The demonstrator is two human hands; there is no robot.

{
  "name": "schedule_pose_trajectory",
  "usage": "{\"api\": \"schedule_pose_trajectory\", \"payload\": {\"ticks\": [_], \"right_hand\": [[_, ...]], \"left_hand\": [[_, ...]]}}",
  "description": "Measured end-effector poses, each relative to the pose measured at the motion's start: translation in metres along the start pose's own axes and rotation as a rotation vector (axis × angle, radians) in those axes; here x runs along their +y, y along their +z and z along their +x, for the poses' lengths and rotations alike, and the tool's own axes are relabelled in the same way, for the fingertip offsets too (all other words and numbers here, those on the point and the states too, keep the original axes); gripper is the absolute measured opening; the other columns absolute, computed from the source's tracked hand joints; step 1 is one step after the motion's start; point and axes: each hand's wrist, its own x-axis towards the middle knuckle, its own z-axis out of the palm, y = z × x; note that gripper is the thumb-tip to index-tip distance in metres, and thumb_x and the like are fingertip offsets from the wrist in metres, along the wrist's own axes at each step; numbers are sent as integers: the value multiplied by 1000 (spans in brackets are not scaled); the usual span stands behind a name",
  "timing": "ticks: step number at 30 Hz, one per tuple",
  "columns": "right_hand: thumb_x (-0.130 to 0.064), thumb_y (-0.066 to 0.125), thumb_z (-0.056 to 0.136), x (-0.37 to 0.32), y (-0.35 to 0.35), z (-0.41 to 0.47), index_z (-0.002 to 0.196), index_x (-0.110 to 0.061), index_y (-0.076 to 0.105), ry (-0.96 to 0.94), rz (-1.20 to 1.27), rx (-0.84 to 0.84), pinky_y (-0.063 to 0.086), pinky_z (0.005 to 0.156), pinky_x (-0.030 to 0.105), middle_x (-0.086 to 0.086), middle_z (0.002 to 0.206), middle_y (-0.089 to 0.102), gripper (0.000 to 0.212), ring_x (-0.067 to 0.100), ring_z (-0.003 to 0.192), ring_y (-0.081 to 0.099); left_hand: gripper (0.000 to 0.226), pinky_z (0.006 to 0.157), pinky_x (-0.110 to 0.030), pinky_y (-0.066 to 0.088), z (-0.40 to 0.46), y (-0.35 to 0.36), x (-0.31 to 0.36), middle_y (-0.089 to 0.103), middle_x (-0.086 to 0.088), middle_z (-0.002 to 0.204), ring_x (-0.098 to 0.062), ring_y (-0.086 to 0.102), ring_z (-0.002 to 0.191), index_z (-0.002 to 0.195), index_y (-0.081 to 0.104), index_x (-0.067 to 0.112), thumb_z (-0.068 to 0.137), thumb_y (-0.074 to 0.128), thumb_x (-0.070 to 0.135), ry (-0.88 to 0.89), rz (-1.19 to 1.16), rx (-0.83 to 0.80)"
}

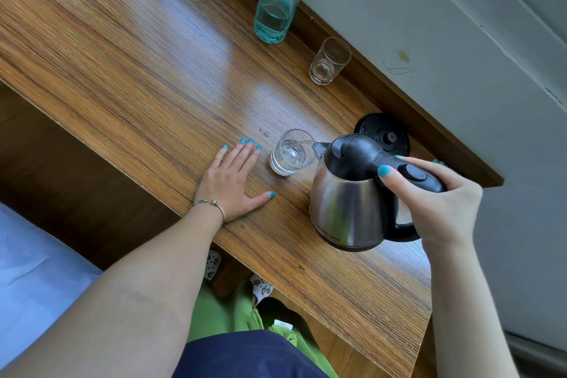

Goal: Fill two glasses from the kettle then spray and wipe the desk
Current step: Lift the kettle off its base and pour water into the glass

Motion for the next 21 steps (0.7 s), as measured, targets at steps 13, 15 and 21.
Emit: {"api": "schedule_pose_trajectory", "payload": {"ticks": [13, 15, 21], "right_hand": [[-23, 90, 61, 8, 4, 3, 80, -33, 75, -122, 33, 56, 54, 64, 13, -17, 80, 75, 26, 3, 76, 72], [-23, 91, 61, 9, 4, 5, 81, -31, 76, -120, 47, 61, 55, 64, 14, -14, 82, 76, 26, 4, 76, 72], [-23, 90, 62, 9, 4, 5, 79, -35, 75, -140, 30, 66, 54, 63, 12, -17, 82, 75, 26, 4, 78, 72]], "left_hand": [[100, 123, -41, 2, -1, 0, 1, 11, -1, 164, -14, 5, 151, 156, 14, 20, 81, 13, 85, 1, -27, 26], [100, 123, -41, 2, -1, -1, 1, 12, -1, 164, -14, 6, 151, 156, 15, 19, 81, 14, 85, 3, -32, 28], [100, 123, -40, 0, -1, -1, 1, 12, -1, 164, -14, 5, 151, 156, 16, 19, 81, 14, 85, 0, -20, 27]]}}
